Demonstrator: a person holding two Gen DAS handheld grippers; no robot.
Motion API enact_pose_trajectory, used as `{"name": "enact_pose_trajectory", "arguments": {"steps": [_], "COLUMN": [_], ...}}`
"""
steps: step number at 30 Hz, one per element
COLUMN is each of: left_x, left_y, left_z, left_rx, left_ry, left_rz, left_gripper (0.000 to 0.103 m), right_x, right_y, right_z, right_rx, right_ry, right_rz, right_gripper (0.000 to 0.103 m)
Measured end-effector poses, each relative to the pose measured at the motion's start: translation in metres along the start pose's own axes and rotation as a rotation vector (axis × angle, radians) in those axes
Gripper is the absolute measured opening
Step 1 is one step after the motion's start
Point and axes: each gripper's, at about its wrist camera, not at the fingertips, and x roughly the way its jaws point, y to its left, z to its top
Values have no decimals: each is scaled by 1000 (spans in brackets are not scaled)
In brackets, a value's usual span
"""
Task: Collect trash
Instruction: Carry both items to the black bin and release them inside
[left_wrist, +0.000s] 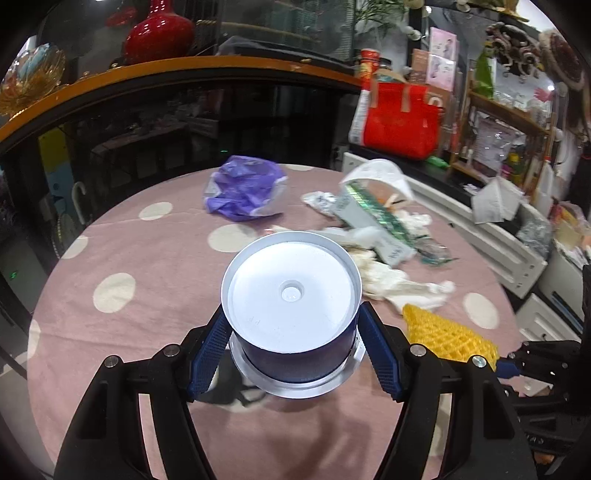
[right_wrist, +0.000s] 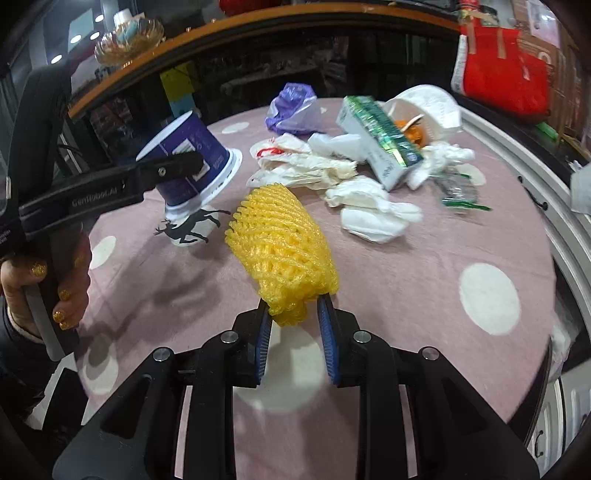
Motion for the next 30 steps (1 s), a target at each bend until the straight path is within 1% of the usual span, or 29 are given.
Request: {"name": "enact_pose_trajectory", "arguments": {"steps": [4,6,8,9,10,11,12,13,14,17,18,20,21,22,25,29,30], "left_x": [-14,-17,-18,-18,-18,-17,-17,-17,-17,-18,-18,-15,-14,-13,-6,11,14], "left_y": [-35,-55,-80,-89,-101,-115,-127,-136,-151,-187,-198,-221,-231,-240,-264,-288,-292], "left_z": [-3,-5,-5,-6,-6,-6,-7,-7,-8,-12,-14,-19,-22,-26,-39,-55,-57], "left_rx": [26,48,80,92,106,121,131,139,153,200,214,238,253,270,317,356,359], "left_ry": [-16,-19,-19,-19,-18,-15,-13,-12,-10,-7,0,22,30,37,70,124,135], "left_rz": [-93,-138,-194,-213,-237,-265,-292,-315,-342,-399,-417,-452,-460,-465,-476,-475,-474], "left_gripper": [68,68,68,68,68,68,68,68,68,68,68,68,68,68,68,68,68], "right_x": [-41,-61,-83,-89,-99,-102,-107,-107,-102,-82,-68,-51,-36,-26,4,36,43], "right_y": [-34,-57,-88,-100,-119,-130,-149,-164,-177,-218,-232,-250,-260,-267,-285,-293,-294], "right_z": [-15,-24,-37,-42,-51,-59,-69,-79,-86,-116,-127,-147,-157,-165,-184,-204,-208], "right_rx": [70,121,190,218,263,291,333,369,399,505,537,574,591,604,650,685,694], "right_ry": [-68,-99,-123,-125,-121,-112,-93,-75,-56,46,100,162,209,236,304,359,365], "right_rz": [-64,-116,-191,-219,-271,-310,-371,-407,-421,-413,-396,-378,-364,-357,-333,-302,-296], "right_gripper": [25,25,25,25,25,25,25,25,25,25,25,25,25,25,25,27,30]}}
